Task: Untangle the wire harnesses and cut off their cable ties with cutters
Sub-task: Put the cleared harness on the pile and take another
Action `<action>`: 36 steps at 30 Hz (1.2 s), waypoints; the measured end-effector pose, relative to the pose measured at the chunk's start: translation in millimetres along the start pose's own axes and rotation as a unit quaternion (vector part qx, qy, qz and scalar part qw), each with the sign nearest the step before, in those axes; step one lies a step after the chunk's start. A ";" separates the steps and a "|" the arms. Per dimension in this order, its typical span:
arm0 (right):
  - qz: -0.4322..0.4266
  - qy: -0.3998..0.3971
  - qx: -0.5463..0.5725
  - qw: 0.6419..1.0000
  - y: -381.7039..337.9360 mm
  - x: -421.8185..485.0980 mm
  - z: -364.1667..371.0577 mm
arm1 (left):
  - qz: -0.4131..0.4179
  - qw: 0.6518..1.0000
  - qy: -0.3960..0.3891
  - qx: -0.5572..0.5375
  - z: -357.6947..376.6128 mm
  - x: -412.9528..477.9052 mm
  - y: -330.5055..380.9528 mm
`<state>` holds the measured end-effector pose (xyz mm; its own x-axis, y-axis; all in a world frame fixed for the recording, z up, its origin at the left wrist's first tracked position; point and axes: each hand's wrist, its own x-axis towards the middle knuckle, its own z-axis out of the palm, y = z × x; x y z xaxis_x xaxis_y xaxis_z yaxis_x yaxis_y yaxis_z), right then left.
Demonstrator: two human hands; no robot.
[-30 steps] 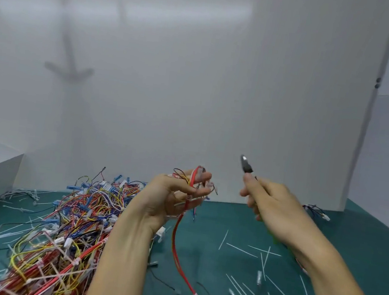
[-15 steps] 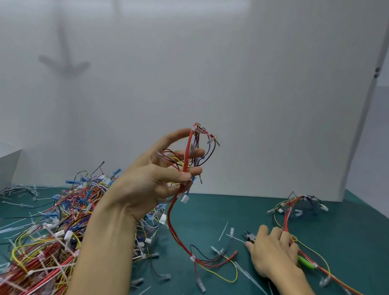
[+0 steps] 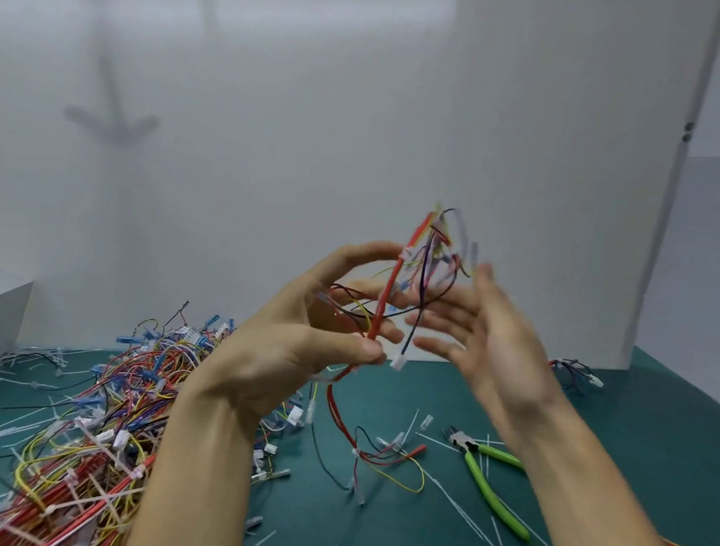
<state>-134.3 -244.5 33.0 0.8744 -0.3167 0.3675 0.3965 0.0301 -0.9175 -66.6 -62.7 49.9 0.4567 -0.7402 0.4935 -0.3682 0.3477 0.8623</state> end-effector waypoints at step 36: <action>-0.192 -0.067 -0.127 0.971 -34.6 -8.6 18.6 | 0.014 0.943 0.273 0.192 32.4 1.8 45.6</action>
<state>-150.4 -225.2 64.4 0.7111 -0.1307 0.6909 0.6339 -0.3060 -0.7103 -108.8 -66.9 86.5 0.7527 -0.2909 0.5907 -0.6041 0.0518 0.7953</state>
